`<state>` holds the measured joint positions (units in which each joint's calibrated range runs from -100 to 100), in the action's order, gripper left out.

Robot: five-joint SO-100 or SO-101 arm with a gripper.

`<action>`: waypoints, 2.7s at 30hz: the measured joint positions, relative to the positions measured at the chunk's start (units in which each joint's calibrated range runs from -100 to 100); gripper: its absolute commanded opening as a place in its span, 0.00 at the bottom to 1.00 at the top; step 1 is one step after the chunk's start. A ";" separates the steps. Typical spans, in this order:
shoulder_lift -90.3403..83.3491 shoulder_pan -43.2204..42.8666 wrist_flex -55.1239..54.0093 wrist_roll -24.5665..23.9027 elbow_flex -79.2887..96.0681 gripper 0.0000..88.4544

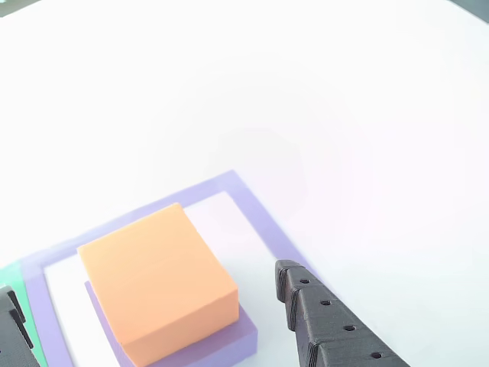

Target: Tower of hanoi

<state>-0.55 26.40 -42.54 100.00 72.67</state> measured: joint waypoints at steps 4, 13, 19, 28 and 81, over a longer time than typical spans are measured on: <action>2.87 -0.49 -2.33 0.00 -1.39 0.44; 6.59 -1.06 -4.90 0.00 -3.39 0.43; 8.19 -0.98 -6.26 0.00 -3.66 0.43; 9.54 -1.64 -7.06 0.00 -4.26 0.39; -16.29 -5.24 25.04 0.00 -6.61 0.18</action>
<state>-16.84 21.16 -17.50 100.00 66.06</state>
